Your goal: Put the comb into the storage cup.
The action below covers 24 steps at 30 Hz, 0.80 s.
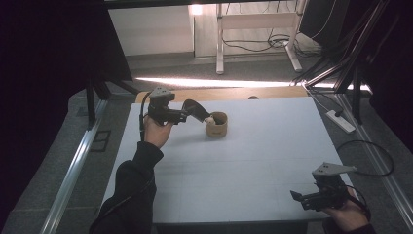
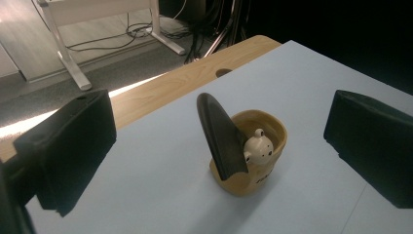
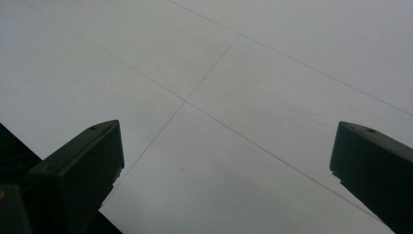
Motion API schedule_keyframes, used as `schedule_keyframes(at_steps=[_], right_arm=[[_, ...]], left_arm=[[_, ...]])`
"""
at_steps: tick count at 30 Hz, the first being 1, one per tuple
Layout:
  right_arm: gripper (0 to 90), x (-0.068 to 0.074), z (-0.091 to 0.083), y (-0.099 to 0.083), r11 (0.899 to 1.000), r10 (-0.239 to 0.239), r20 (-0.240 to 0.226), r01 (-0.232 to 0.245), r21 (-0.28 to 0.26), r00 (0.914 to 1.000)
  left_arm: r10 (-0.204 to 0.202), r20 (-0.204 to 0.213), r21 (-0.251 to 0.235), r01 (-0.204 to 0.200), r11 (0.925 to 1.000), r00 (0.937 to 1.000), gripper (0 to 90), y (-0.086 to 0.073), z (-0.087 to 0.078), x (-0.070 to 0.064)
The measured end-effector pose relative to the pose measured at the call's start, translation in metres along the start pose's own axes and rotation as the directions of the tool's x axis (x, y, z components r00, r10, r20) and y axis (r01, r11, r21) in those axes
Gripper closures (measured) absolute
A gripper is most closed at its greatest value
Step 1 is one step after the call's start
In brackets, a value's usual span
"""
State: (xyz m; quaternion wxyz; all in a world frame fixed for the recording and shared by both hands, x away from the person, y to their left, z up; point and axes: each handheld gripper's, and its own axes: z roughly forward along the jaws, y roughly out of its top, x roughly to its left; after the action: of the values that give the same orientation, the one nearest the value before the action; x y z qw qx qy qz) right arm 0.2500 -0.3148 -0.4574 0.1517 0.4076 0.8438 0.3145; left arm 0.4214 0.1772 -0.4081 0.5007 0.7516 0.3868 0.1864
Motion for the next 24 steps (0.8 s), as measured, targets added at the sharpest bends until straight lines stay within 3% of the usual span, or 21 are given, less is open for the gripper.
schedule_keyframes(at_steps=[7, 24], right_arm=[[0.0, 0.000, 0.000, 0.000, 1.000, -0.002, 0.000, 0.002, 0.002, 1.0000], [0.0, 0.000, 0.000, 0.000, 1.000, -0.004, 0.001, 0.004, 0.004, 1.0000]], left_arm=[[-0.005, 0.021, -0.024, 0.006, 0.9997, 0.9998, 0.0, -0.004, -0.004, 0.000], [-0.023, 0.013, -0.028, 0.023, 0.9993, 0.9997, 0.0, -0.019, -0.011, 0.001]])
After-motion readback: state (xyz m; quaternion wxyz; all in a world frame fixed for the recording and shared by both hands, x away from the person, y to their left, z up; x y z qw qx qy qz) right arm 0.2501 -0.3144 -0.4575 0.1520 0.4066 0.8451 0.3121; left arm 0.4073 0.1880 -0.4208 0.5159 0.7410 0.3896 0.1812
